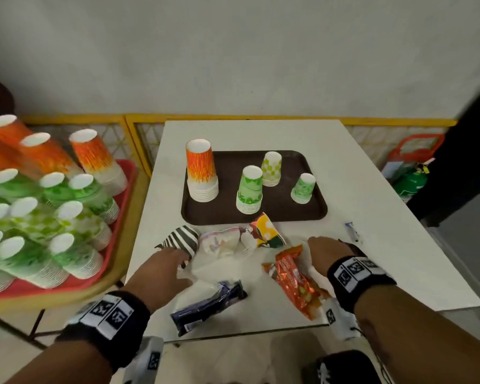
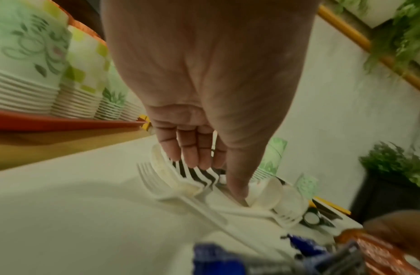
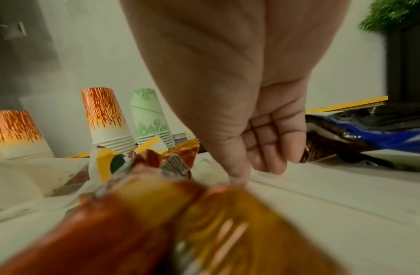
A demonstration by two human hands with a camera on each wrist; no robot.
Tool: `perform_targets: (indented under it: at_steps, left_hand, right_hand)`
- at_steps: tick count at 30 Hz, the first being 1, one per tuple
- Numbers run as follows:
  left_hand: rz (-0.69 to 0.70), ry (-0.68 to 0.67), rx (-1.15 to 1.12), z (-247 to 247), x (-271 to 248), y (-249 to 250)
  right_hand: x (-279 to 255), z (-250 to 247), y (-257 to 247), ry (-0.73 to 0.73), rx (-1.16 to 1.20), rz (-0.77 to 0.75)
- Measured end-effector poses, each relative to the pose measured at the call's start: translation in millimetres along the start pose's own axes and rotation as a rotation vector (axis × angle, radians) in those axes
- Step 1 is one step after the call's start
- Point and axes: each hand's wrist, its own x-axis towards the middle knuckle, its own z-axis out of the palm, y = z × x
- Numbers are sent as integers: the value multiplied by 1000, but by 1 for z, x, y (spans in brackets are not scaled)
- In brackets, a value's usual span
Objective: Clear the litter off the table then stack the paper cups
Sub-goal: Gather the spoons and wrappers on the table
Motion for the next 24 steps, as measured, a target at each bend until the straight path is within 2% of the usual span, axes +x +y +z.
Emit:
perform_targets:
  at_steps: [6,14,16,19,24]
  left_hand:
    - [184,-68,122,18,17,17]
    - [213,-91,275,19,31,35]
    - [230,-97,302,21,34,41]
    - [255,-109,333,27,39,47]
    - [255,-125,314,30,46,52]
  right_hand:
    - [4,-1,-1,16,-5,31]
    - [-8,-38,1,237,259,34]
    - [-13,-52,-7,208,339,-42]
    - [-26,-68,-26,129,419,-260]
    - [-55,-61,-69,-16,263,-585]
